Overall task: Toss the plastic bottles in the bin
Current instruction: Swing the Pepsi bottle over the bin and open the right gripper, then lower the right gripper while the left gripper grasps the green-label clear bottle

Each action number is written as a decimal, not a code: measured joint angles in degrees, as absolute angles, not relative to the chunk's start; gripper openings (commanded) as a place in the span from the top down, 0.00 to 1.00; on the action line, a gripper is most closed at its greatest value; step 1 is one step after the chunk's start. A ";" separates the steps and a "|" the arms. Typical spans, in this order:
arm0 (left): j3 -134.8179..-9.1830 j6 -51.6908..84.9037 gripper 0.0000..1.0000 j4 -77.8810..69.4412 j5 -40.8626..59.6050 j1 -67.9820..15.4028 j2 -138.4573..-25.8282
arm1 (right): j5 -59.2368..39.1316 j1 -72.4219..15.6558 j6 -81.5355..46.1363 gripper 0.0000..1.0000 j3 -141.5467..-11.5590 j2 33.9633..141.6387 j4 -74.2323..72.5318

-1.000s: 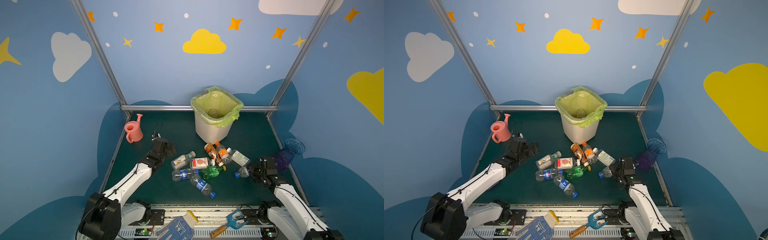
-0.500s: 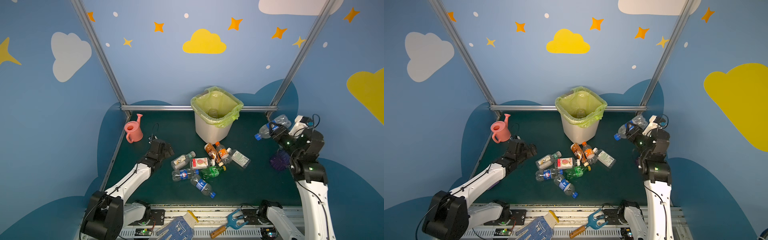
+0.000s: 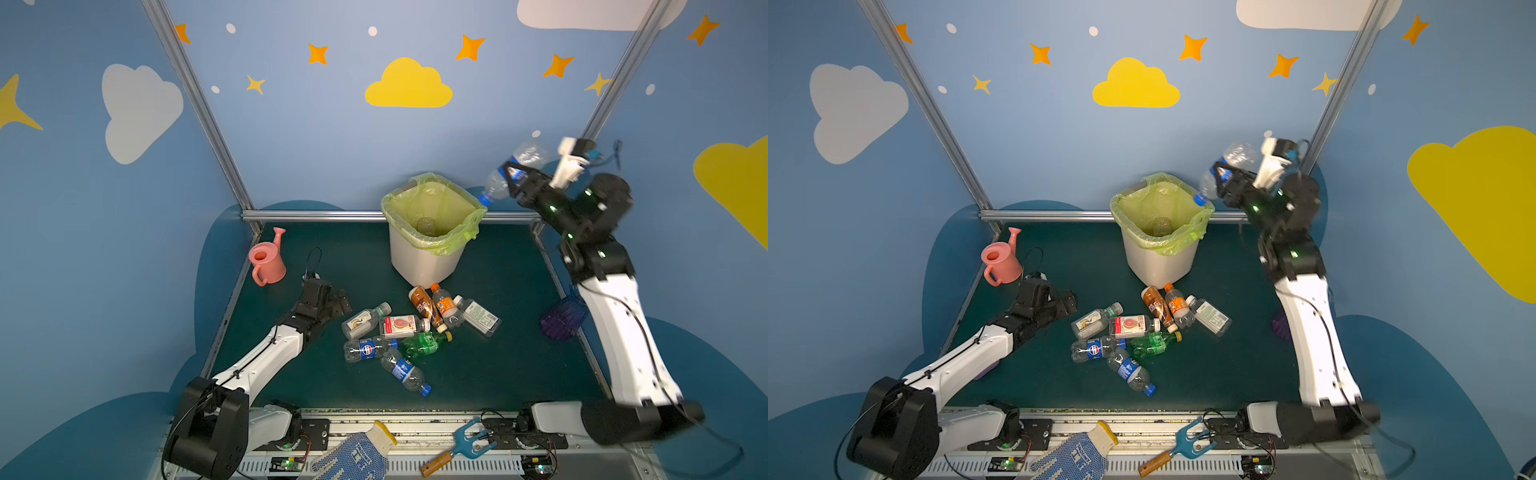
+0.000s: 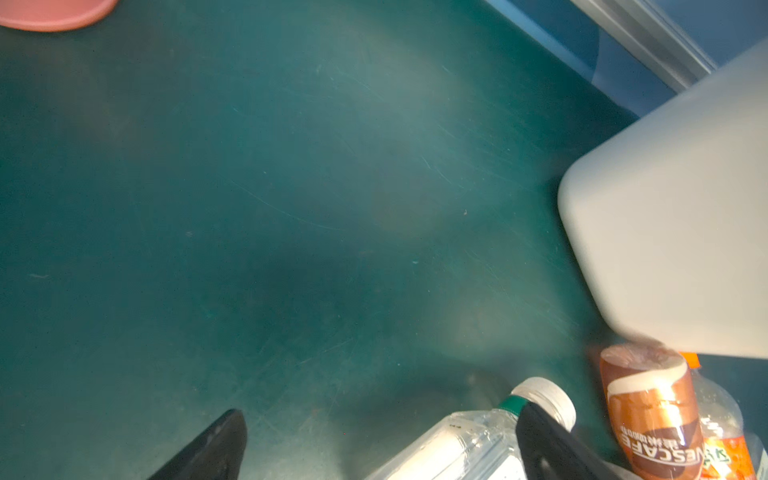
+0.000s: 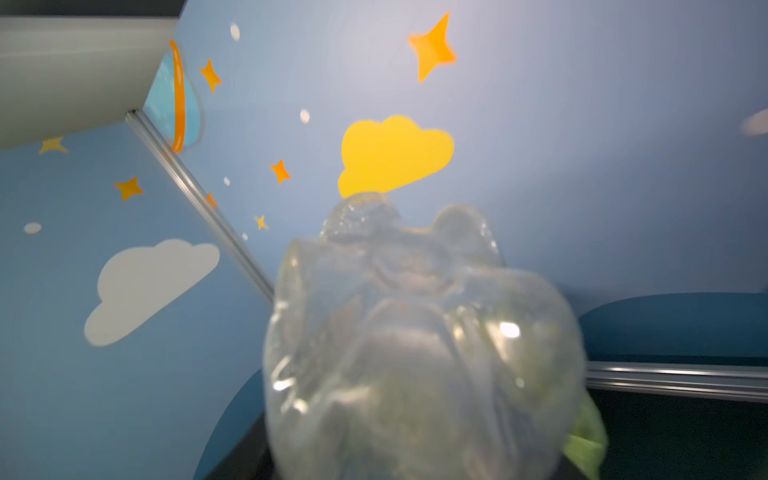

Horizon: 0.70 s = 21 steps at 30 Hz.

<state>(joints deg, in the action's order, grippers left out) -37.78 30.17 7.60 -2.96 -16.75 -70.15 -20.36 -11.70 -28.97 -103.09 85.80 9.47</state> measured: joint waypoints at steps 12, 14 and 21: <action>-38.81 26.11 0.00 10.76 -2.13 -18.13 -68.07 | -12.29 -15.00 -20.86 0.02 -98.83 85.71 20.49; -39.75 24.34 0.00 11.64 -2.24 -19.88 -68.36 | -10.63 -14.76 -20.49 0.02 -96.82 78.04 16.95; -44.93 18.74 0.00 15.73 -1.65 -24.88 -74.08 | -8.58 -11.29 -21.56 0.02 -85.06 65.56 8.80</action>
<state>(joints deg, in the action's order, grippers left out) -44.93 18.74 15.73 -1.65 -24.88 -74.08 -8.58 -11.29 -21.56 -85.06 65.56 8.80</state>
